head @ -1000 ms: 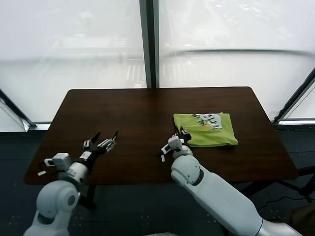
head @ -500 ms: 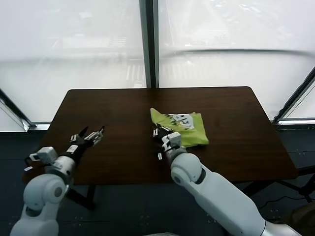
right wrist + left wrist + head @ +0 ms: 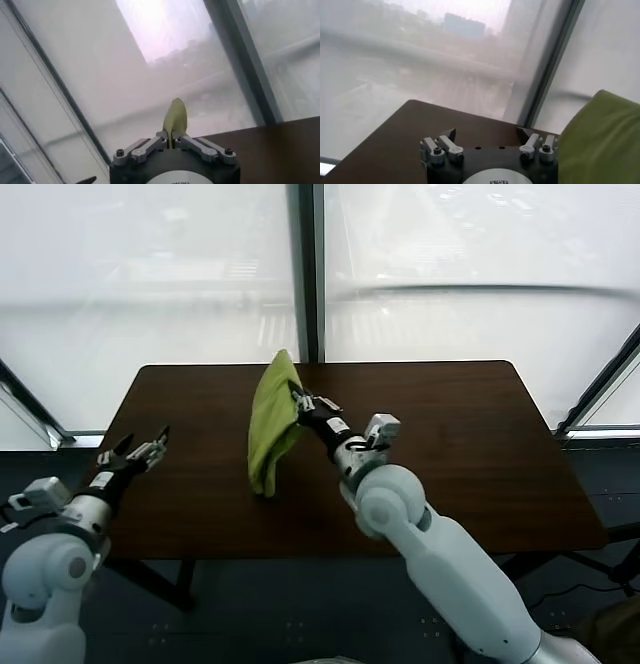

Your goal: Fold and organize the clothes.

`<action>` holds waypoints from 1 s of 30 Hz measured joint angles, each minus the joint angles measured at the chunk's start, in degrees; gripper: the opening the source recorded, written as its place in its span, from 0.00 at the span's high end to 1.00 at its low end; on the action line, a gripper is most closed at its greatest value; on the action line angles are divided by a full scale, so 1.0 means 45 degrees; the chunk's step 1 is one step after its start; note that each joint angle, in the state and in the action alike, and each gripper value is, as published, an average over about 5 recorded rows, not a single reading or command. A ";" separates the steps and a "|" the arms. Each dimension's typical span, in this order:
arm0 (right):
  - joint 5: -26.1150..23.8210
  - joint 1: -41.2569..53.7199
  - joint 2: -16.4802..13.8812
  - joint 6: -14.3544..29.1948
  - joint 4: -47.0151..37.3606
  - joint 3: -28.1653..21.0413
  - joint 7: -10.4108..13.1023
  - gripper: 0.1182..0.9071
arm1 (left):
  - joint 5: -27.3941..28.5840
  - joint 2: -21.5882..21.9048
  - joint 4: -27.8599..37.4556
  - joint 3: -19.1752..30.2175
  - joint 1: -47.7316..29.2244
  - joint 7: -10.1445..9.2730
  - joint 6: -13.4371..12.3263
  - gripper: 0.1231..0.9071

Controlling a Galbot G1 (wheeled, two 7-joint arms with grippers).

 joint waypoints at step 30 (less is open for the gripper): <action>-0.5146 -0.5519 -0.3576 0.5046 -0.0248 0.4732 -0.3349 0.00 | 0.3322 -0.0152 -0.0782 0.1315 0.1354 0.0592 -0.2597 0.00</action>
